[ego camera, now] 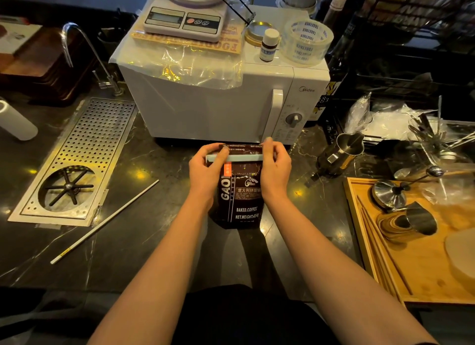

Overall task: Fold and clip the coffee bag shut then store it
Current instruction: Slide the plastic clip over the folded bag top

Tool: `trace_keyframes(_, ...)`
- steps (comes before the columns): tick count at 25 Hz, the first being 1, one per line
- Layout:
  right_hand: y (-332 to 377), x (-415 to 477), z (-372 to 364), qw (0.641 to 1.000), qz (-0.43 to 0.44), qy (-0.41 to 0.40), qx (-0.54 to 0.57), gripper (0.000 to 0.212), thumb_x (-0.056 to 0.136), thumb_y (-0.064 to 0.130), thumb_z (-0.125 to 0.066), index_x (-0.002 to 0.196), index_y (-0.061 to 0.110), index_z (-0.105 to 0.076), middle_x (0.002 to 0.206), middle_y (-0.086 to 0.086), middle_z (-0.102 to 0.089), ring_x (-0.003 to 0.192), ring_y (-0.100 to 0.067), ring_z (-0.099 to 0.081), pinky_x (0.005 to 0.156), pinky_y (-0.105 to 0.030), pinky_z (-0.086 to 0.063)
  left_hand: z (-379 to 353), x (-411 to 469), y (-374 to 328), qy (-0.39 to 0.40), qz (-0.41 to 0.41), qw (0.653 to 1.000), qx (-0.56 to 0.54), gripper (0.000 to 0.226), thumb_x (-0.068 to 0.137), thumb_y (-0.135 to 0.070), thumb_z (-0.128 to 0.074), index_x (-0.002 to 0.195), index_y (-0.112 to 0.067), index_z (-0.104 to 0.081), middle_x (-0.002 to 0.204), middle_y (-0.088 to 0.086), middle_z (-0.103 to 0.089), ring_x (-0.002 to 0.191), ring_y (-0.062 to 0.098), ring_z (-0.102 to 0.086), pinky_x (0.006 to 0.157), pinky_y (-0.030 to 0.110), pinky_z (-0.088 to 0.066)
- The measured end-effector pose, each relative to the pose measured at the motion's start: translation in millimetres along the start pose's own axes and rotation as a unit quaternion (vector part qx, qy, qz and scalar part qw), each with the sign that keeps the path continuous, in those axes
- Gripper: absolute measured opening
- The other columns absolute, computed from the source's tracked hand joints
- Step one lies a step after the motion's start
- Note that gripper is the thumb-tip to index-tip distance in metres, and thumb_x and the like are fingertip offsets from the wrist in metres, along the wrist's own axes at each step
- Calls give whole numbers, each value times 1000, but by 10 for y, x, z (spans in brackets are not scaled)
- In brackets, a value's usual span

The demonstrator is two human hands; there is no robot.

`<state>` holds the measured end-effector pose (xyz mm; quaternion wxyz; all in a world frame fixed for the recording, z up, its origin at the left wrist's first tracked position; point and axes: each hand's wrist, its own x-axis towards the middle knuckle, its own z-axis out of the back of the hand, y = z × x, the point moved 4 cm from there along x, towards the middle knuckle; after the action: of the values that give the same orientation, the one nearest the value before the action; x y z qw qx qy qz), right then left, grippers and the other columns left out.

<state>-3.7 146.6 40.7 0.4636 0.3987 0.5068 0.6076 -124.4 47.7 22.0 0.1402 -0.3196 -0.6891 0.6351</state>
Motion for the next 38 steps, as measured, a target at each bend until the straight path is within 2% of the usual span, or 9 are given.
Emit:
trace_keyframes(3, 52, -5, -30, 998, 29, 5, -58, 26, 90, 43, -64, 80, 19, -62, 79, 3, -66, 78, -14, -66, 74, -36, -56, -42, -36, -142, -42, -79, 988, 123, 26, 77, -42, -78, 93, -23, -72, 92, -3, -74, 89, 16, -72, 76, 37, -61)
trace_keyframes(6, 74, -31, -42, 997, 32, -3, -68, 24, 88, 46, -65, 81, 23, -61, 83, 4, -66, 85, -19, -65, 77, -41, -56, -91, -85, -233, -70, -116, 976, 171, 24, 77, -41, -79, 91, -21, -74, 89, -8, -73, 87, 6, -69, 77, 28, -58)
trace_keyframes(11, 151, -125, -74, 995, 30, -9, -93, 23, 93, 41, -60, 86, 20, -59, 80, 10, -61, 77, -8, -58, 63, -25, -42, -130, -116, -256, -79, -138, 969, 190, 26, 77, -41, -79, 91, -21, -73, 94, -10, -69, 90, 4, -65, 80, 22, -50)
trace_keyframes(16, 138, -109, -128, 988, 23, -18, -151, 25, 92, 49, -56, 88, 24, -59, 94, 5, -65, 87, -13, -60, 65, -30, -40, -167, -96, -240, -103, -148, 965, 193, 20, 80, -39, -77, 84, -21, -72, 86, -10, -68, 85, 9, -65, 83, 34, -53)
trace_keyframes(22, 147, -68, -127, 987, 25, -16, -157, 27, 94, 43, -58, 87, 17, -62, 92, 1, -65, 80, -13, -57, 65, -30, -38, -172, -107, -239, -108, -146, 966, 184, 13, 84, -35, -74, 83, -22, -74, 76, -14, -67, 76, 4, -65, 79, 36, -56)
trace_keyframes(26, 143, -62, -101, 992, 24, -10, -121, 24, 95, 35, -59, 86, 14, -65, 86, 0, -67, 77, -11, -57, 61, -20, -35, -154, -97, -196, -93, -145, 969, 178, 7, 85, -39, -71, 81, -33, -70, 80, -13, -70, 81, 11, -69, 78, 46, -58)
trace_keyframes(30, 139, -68, -93, 995, 23, -17, -94, 18, 96, 31, -57, 84, 20, -65, 85, 3, -67, 91, -22, -61, 71, -26, -41, -127, -72, -156, -88, -142, 969, 180, 9, 85, -48, -65, 81, -40, -69, 86, -9, -73, 89, 20, -70, 81, 51, -57)
trace_keyframes(32, 162, -84, -74, 996, 16, -18, -82, 12, 97, 28, -55, 90, 22, -64, 89, 8, -64, 95, -19, -57, 74, -20, -39, -113, -67, -132, -85, -138, 969, 187, 11, 86, -51, -61, 82, -44, -69, 88, -11, -73, 94, 23, -68, 84, 51, -56)
trace_keyframes(38, 156, -110, -44, 996, 10, -25, -84, 20, 102, 26, -46, 112, 16, -61, 99, 9, -58, 100, -15, -46, 73, 2, -27, -116, -104, -173, -64, -141, 971, 180, 21, 97, -29, -58, 100, -15, -73, 90, -2, -72, 88, 16, -70, 72, 21, -56)
